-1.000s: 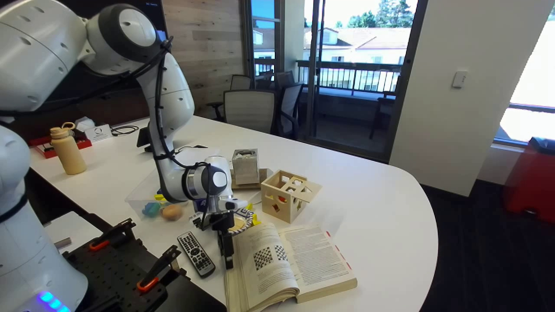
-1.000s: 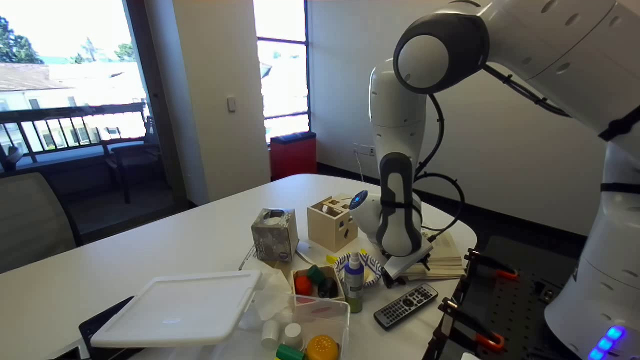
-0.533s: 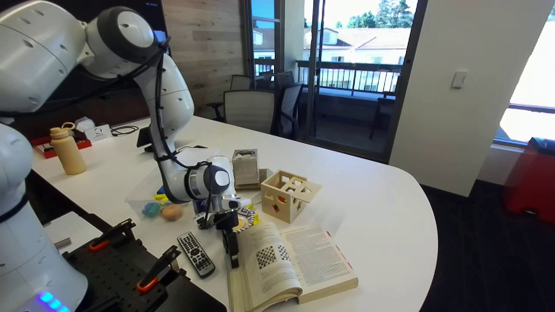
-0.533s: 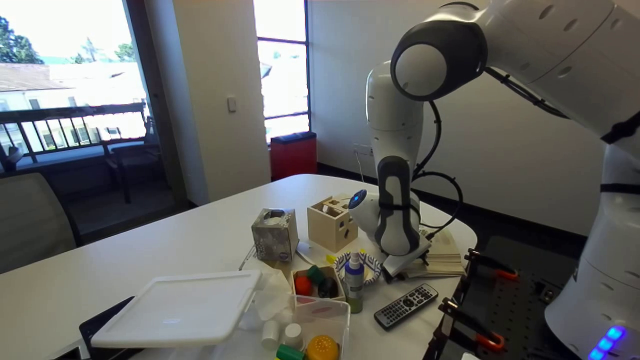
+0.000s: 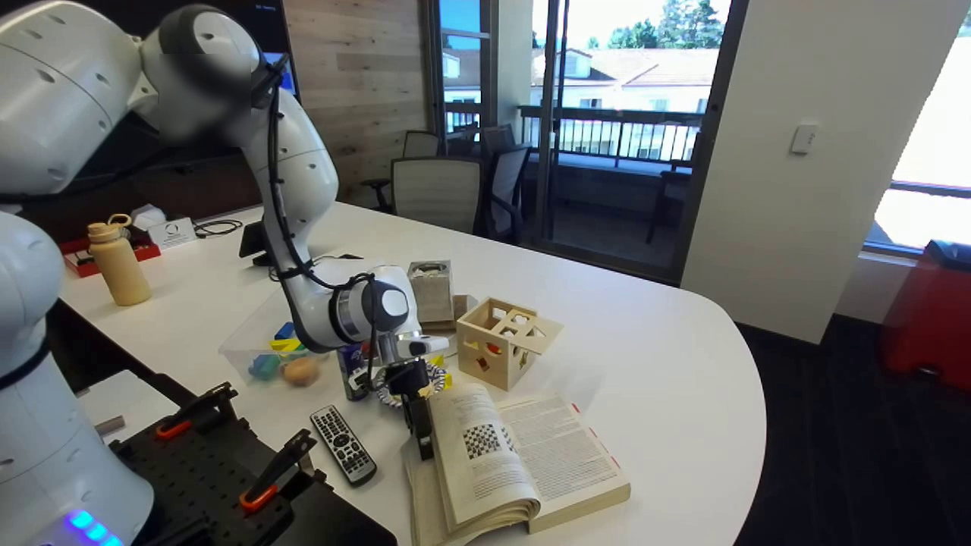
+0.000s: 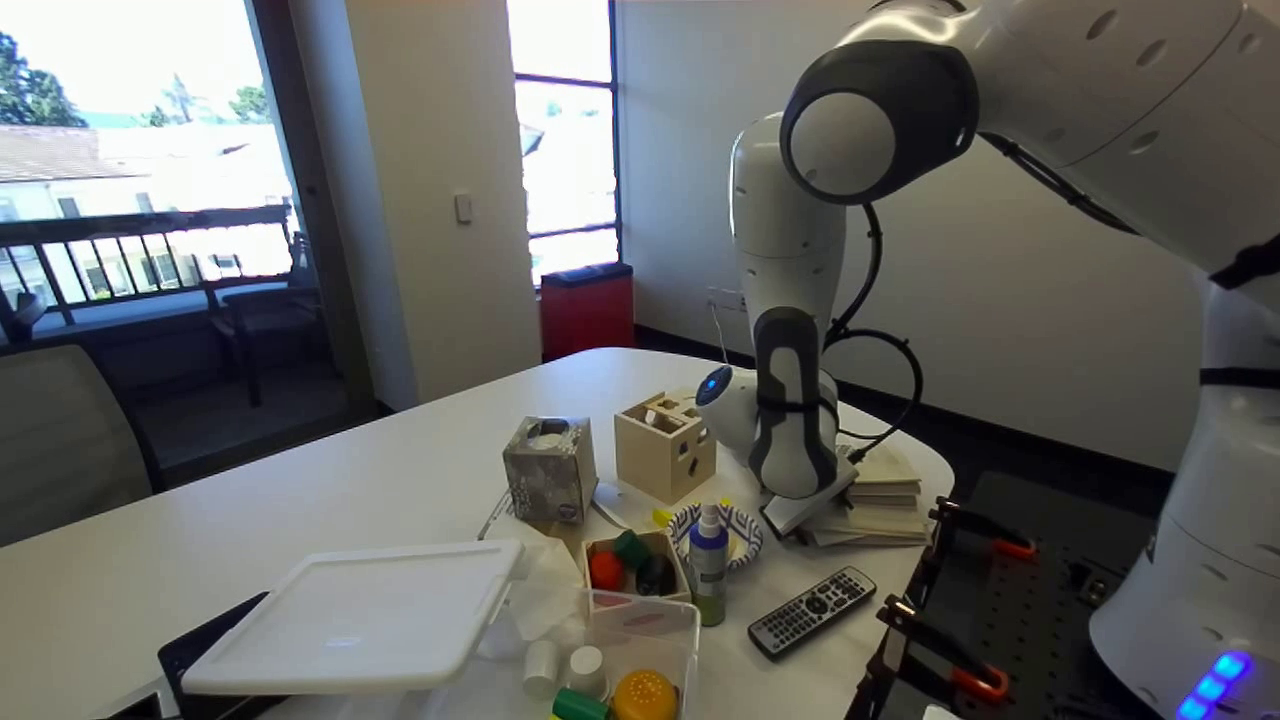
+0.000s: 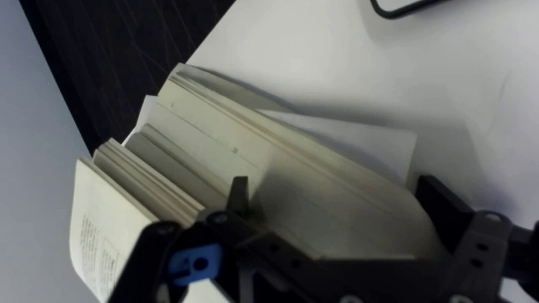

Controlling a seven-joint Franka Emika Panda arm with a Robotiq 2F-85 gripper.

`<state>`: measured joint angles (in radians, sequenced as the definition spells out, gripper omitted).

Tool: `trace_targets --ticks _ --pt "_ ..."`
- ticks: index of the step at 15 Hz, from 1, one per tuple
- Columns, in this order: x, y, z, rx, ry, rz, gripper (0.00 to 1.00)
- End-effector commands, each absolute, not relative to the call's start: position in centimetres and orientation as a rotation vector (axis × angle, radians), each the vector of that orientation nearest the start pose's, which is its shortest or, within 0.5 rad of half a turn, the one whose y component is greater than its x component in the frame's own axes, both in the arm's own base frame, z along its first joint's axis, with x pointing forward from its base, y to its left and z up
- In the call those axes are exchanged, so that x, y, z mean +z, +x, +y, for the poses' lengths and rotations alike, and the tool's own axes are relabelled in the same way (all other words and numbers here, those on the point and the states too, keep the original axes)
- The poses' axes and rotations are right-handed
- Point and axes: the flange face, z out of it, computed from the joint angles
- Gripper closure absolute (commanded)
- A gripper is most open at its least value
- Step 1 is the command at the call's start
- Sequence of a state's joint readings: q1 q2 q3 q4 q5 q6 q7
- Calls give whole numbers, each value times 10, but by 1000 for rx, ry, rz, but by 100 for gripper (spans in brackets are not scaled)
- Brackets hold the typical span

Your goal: Close the blue book on the right

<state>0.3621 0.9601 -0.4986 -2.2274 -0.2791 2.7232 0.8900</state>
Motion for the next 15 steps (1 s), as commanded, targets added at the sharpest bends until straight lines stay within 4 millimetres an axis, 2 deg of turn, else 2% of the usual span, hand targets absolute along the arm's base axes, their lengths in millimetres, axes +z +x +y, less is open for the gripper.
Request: trace_targets --ticks 1,11,15 --pt "-12 442 -117 -189 2379 -788 0" --pt "8 458 -123 -107 2331 -782 0" --pt "30 466 -132 -53 2311 -798 0"
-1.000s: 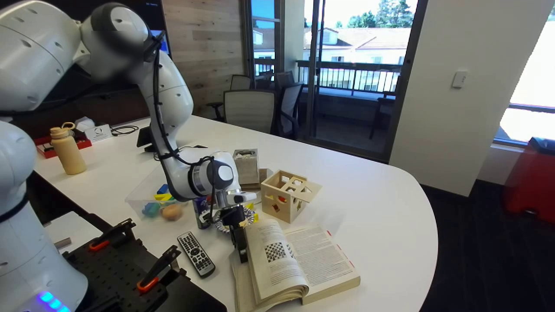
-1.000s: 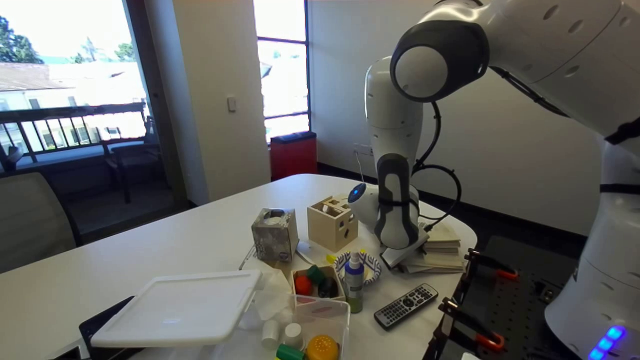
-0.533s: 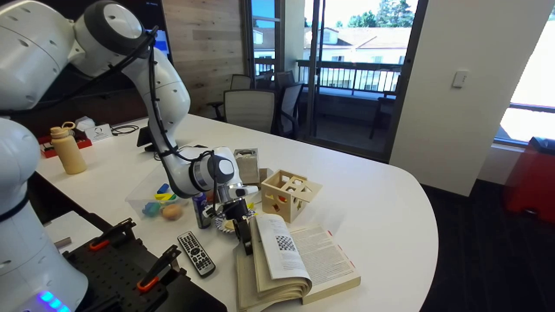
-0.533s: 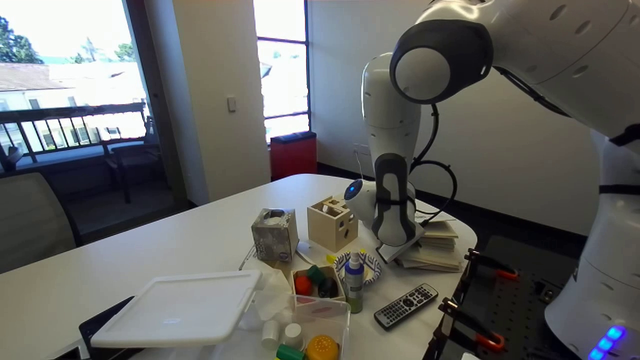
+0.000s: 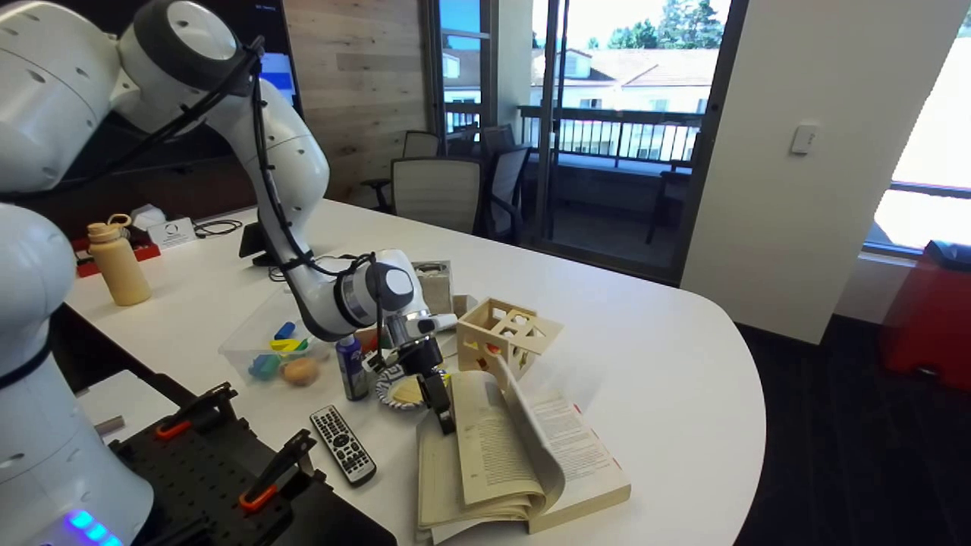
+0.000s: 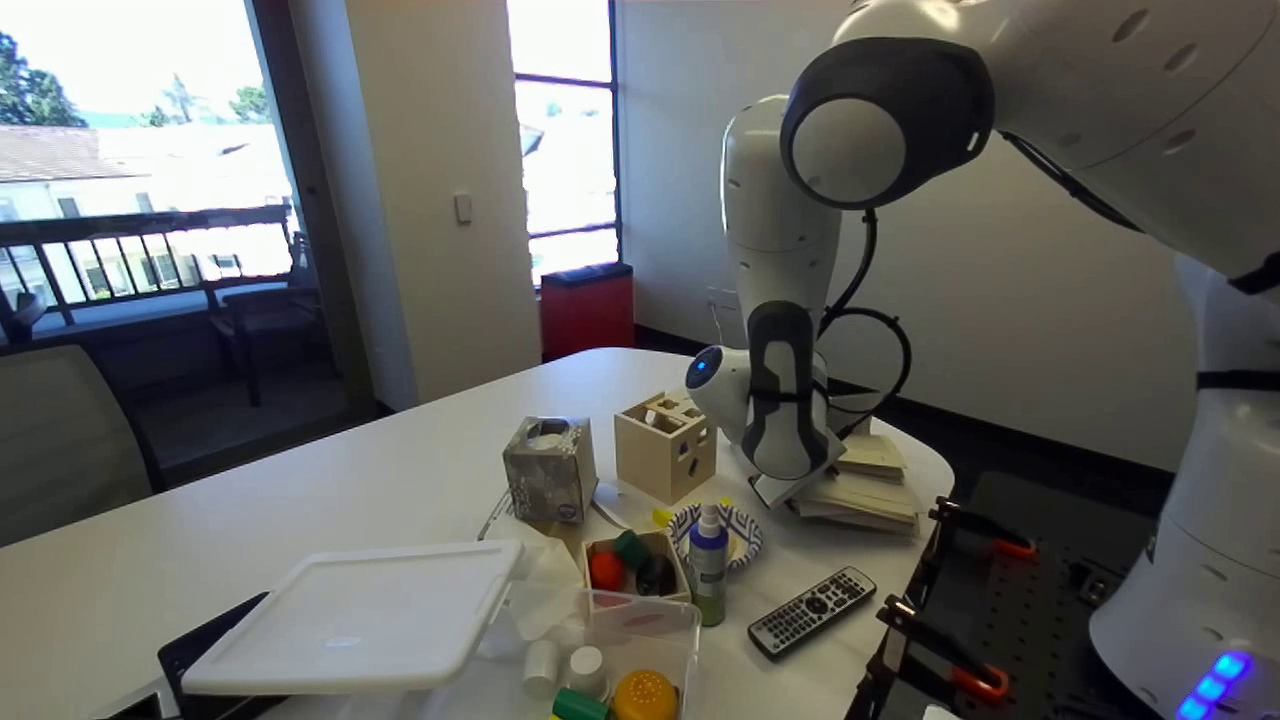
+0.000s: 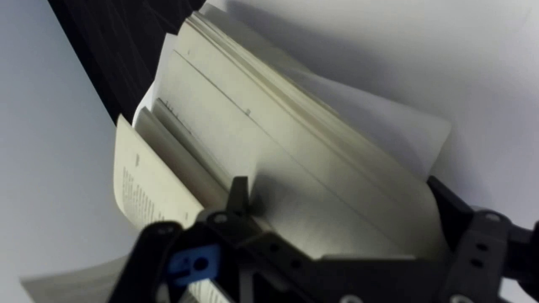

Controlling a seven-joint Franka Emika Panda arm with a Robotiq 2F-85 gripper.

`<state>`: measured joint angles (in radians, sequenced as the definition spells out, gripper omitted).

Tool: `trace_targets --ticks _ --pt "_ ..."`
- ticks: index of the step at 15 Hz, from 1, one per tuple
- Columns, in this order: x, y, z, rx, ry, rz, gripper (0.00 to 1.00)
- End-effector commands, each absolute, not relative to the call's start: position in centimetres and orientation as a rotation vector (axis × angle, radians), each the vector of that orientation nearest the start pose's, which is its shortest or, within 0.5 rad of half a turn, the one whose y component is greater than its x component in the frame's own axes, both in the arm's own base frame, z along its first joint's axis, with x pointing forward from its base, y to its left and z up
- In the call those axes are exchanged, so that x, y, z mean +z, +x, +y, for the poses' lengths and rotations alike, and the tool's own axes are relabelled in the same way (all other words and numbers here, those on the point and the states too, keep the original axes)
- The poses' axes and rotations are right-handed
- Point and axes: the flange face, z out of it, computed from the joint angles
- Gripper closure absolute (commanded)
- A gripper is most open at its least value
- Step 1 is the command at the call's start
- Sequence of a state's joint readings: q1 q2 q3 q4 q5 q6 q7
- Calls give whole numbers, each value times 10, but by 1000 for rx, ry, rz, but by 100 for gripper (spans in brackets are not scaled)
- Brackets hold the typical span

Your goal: Close the blue book on the right

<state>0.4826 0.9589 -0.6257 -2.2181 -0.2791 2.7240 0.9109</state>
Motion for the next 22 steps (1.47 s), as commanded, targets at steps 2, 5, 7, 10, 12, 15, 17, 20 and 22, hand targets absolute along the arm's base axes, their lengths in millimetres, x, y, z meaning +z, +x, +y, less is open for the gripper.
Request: trace_targets --ticks 2,5,7,10,12,15,17,20,22 --pt "43 471 -139 -25 2295 -808 0" --pt "62 478 -147 18 2272 -822 0" --pt "73 484 -152 41 2260 -830 0" --pt "85 491 -160 71 2237 -840 0" --pt "90 495 -167 83 2226 -850 0" --pt "94 503 -176 99 2216 -862 0" --pt "93 506 -177 106 2226 -875 0" --pt "88 507 -179 89 2264 -904 0" --pt "89 506 -179 82 2308 -943 0"
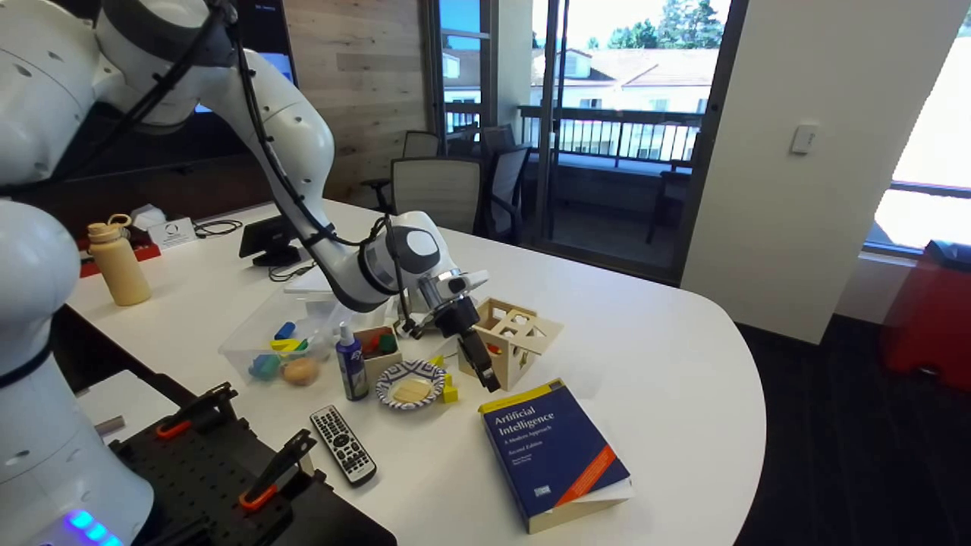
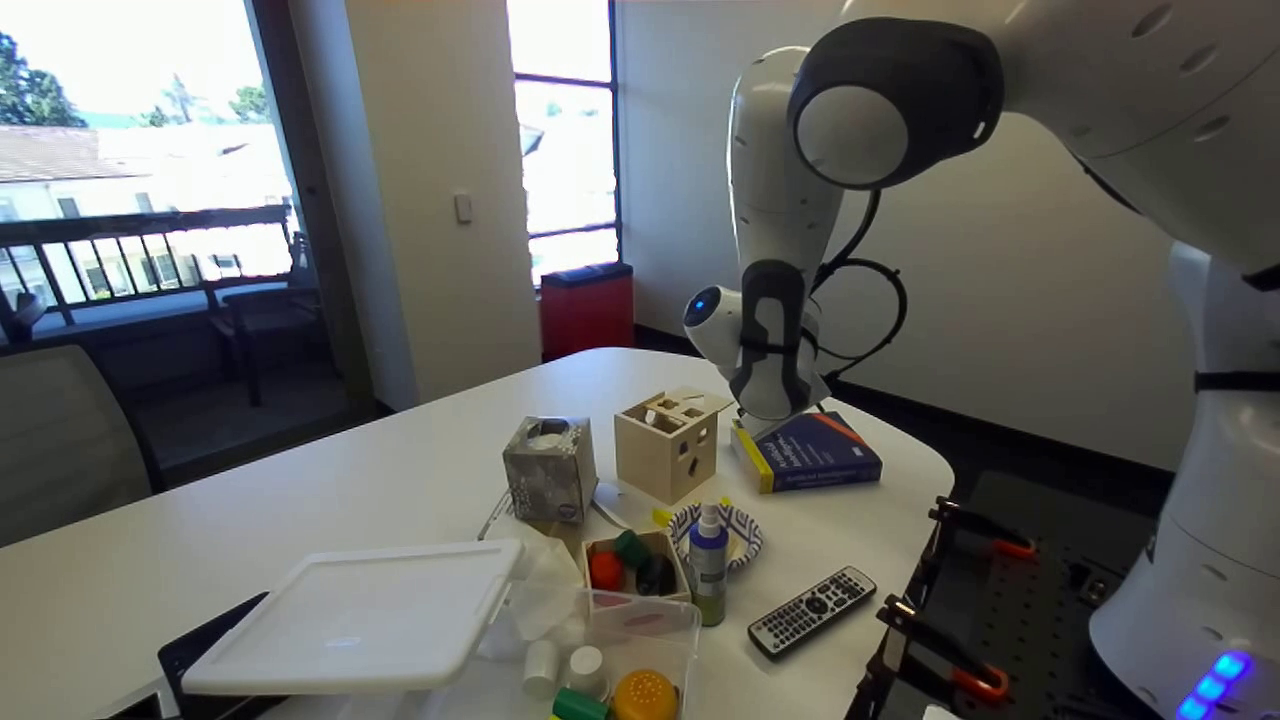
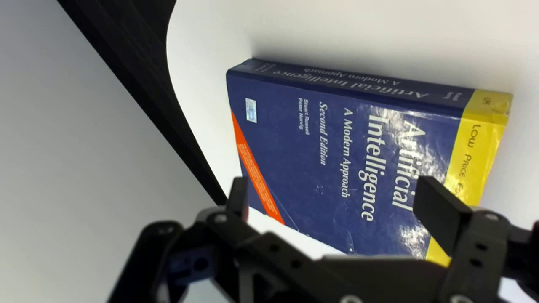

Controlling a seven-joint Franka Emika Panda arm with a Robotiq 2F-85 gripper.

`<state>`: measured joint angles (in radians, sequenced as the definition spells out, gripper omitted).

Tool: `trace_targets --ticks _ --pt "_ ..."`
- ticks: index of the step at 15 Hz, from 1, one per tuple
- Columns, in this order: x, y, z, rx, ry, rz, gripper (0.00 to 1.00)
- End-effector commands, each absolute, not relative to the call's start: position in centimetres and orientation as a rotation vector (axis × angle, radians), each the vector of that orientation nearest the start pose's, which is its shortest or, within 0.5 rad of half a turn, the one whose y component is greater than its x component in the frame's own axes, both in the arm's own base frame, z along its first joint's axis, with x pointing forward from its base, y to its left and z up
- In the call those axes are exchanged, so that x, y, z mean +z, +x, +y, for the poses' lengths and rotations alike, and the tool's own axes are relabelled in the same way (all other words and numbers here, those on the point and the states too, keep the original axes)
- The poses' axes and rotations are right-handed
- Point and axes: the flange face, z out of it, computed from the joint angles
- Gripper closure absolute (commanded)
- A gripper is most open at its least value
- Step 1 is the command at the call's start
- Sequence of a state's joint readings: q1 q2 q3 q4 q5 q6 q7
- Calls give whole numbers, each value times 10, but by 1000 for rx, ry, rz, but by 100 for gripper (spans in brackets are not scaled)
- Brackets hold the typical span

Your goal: Close the blue book on the right

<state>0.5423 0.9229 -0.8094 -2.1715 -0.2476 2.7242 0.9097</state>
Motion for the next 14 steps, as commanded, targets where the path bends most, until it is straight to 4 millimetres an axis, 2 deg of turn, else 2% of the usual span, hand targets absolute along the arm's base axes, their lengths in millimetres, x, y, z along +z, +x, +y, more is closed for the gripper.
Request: trace_targets --ticks 1,4,9,14 --pt "93 504 -179 82 2336 -967 0" --pt "114 501 -183 130 2413 -1038 0" --pt "183 493 -192 276 2567 -1101 0" --pt "251 477 -195 261 2765 -1113 0"
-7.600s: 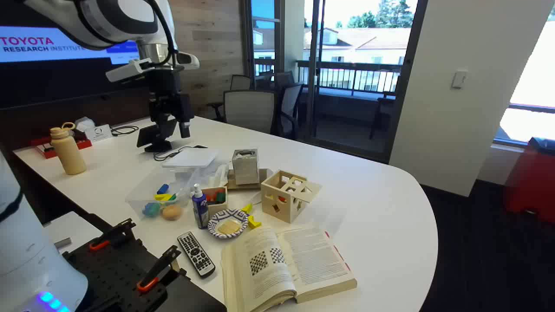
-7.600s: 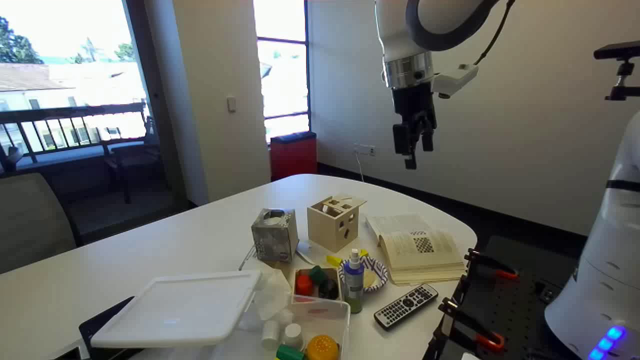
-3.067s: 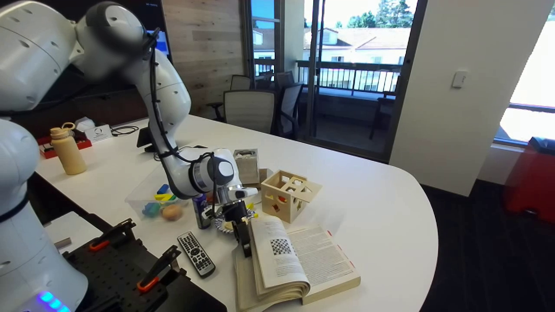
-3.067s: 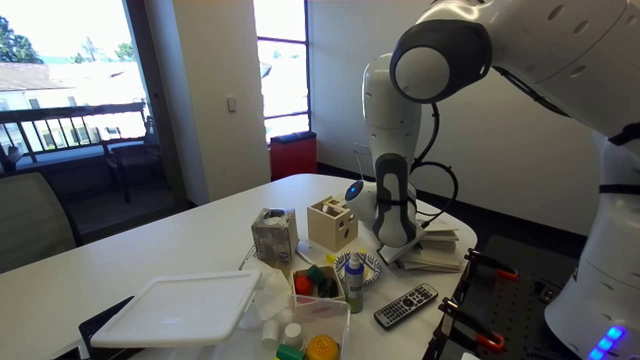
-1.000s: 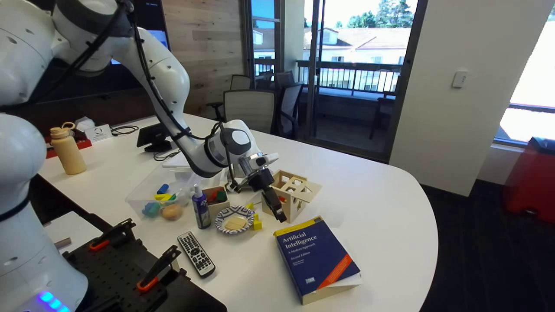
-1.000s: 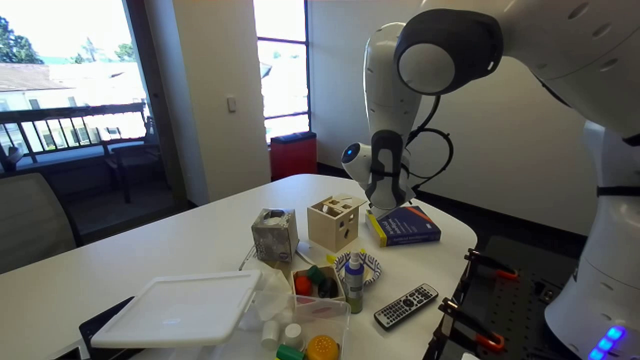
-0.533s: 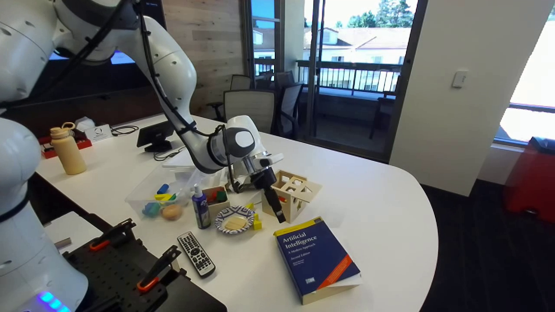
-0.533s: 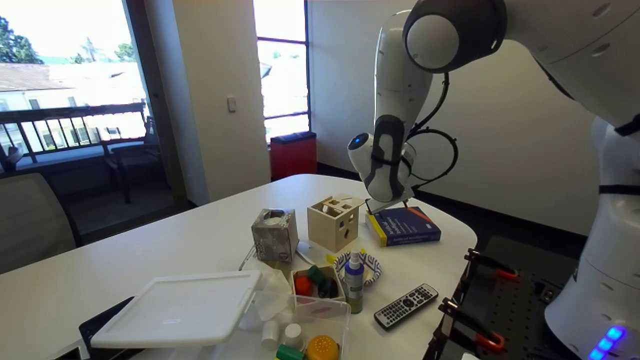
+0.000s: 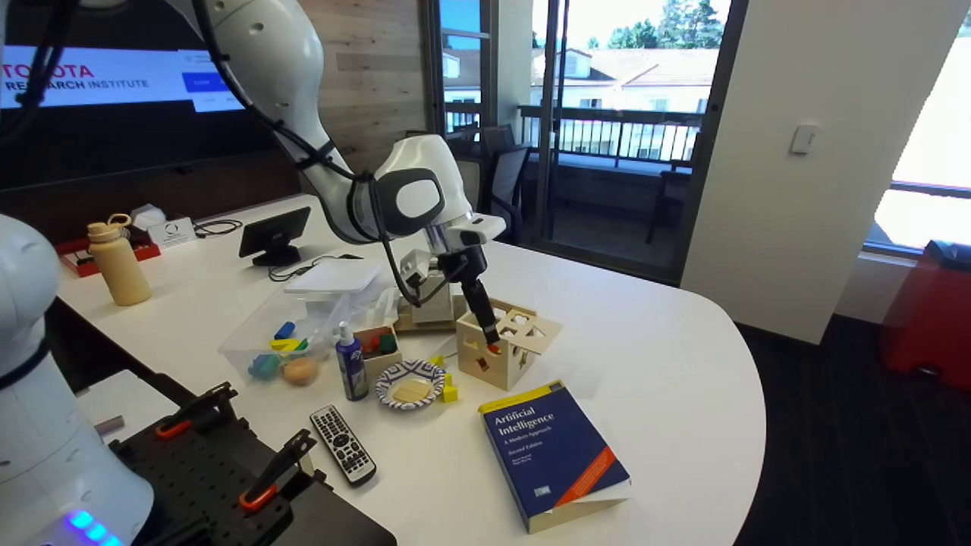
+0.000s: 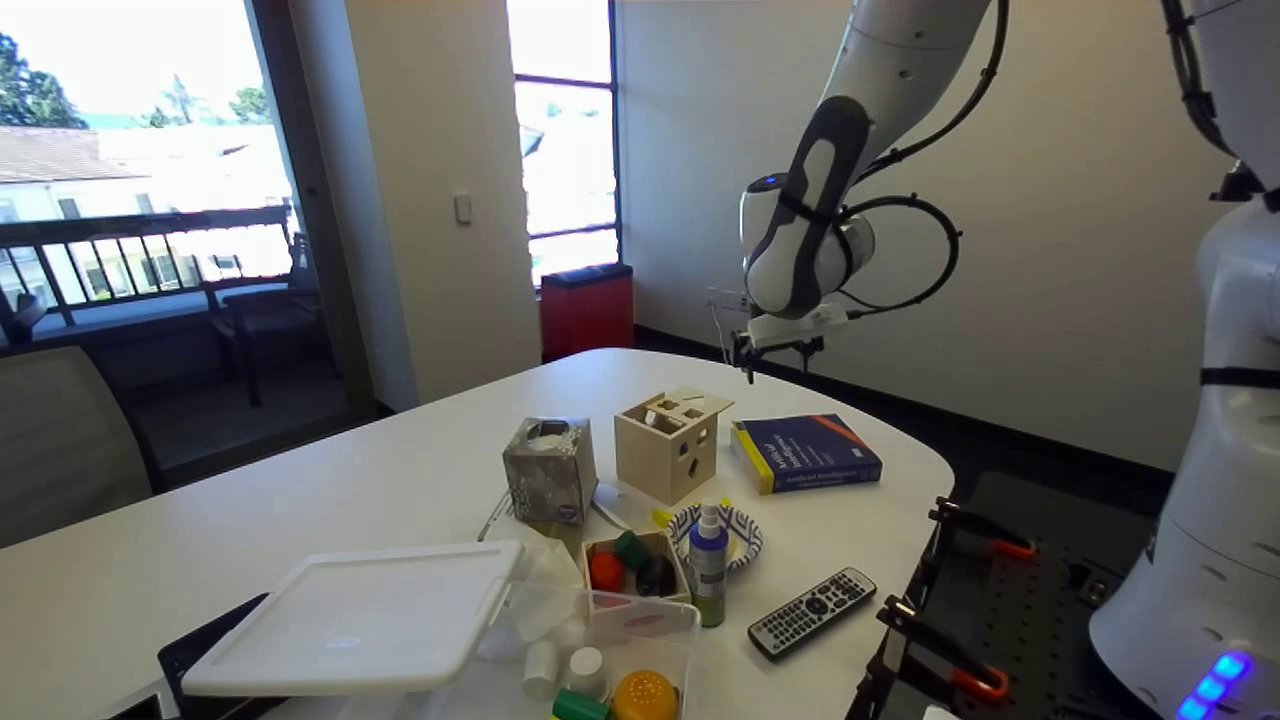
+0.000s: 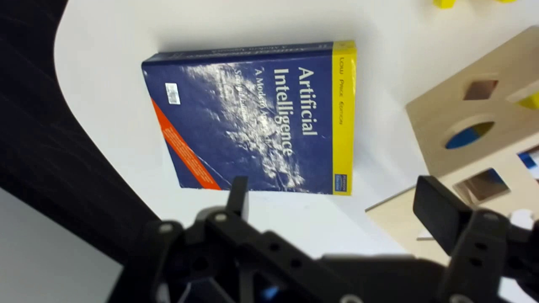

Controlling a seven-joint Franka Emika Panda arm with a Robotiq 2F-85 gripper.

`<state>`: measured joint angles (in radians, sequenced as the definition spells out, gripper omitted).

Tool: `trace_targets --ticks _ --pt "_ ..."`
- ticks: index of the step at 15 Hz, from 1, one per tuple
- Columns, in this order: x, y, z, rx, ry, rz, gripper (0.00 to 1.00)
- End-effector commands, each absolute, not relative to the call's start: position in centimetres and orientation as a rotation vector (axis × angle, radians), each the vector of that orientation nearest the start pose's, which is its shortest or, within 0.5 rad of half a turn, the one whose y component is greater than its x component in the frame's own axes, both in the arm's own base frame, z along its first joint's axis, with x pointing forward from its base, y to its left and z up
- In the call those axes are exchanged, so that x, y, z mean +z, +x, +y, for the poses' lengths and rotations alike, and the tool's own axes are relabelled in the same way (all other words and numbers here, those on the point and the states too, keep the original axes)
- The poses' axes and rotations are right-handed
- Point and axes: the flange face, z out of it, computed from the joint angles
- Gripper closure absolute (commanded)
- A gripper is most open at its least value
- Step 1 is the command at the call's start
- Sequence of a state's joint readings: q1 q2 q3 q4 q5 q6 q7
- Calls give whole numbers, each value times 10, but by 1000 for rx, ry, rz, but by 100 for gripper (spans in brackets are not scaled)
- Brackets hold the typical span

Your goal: Close the blue book on the right

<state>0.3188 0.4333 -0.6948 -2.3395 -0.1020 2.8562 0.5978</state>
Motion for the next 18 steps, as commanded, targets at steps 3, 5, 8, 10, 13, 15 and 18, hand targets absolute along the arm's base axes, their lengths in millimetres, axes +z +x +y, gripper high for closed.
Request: trace_targets --ticks 3,5,8,10,13,15,18 --pt "290 465 -197 -182 -3000 1107 0" --pt "306 462 -198 -88 -2966 1048 0" --pt "324 453 -204 25 -2884 997 0" --pt "330 449 -210 78 -2842 989 0" --pt "331 446 -216 138 -2812 1000 0" --pt "329 444 -218 165 -2808 1014 0" --pt "326 442 -219 186 -2809 1018 0"
